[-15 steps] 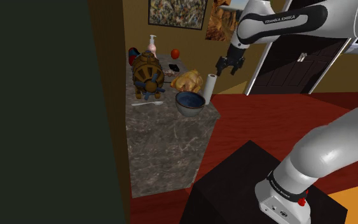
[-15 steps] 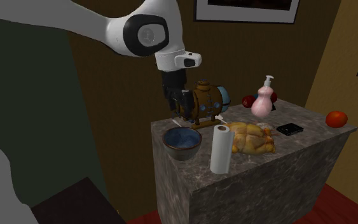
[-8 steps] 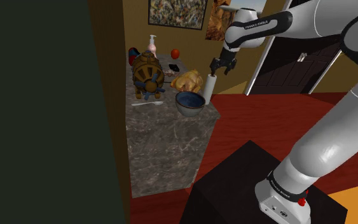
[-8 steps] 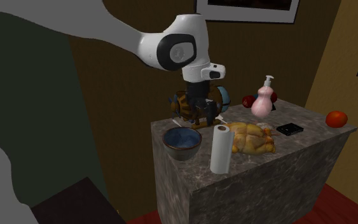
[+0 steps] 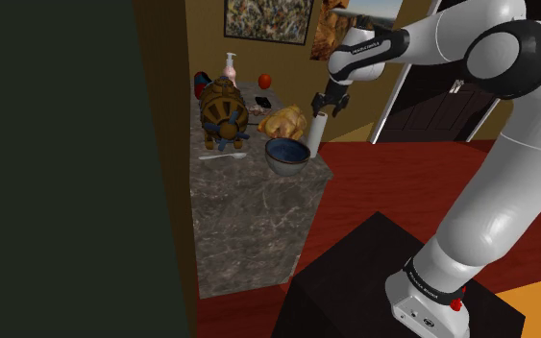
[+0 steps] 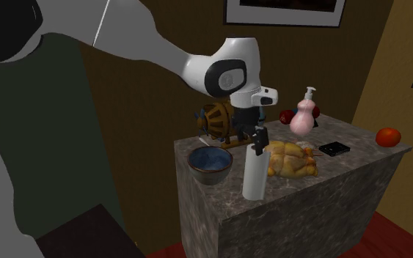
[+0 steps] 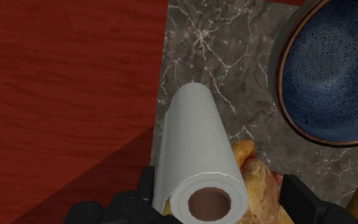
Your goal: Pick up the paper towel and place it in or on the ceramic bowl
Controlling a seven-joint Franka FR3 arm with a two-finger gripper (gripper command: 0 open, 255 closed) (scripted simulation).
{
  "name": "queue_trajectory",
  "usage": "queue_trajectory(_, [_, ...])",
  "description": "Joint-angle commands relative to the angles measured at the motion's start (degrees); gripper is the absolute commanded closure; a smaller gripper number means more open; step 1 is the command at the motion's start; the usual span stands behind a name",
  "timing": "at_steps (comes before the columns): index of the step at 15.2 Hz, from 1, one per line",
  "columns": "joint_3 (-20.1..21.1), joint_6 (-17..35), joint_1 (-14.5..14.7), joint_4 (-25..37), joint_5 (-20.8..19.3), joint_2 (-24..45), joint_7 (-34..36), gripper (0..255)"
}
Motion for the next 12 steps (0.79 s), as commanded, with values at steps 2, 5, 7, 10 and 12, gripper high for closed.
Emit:
queue_trajectory(2, [0.0,2.0,-0.3,-0.4,0.5,1.6,-0.5,0])
queue_trajectory(5, [0.0,2.9,-0.3,-0.6,0.8,2.3,-0.7,0])
queue_trajectory(7, [0.0,2.9,-0.3,-0.6,0.8,2.3,-0.7,0])
queue_trajectory(10, [0.0,2.9,-0.3,-0.6,0.8,2.3,-0.7,0])
queue_trajectory(12, [0.0,2.9,-0.3,-0.6,0.8,2.3,-0.7,255])
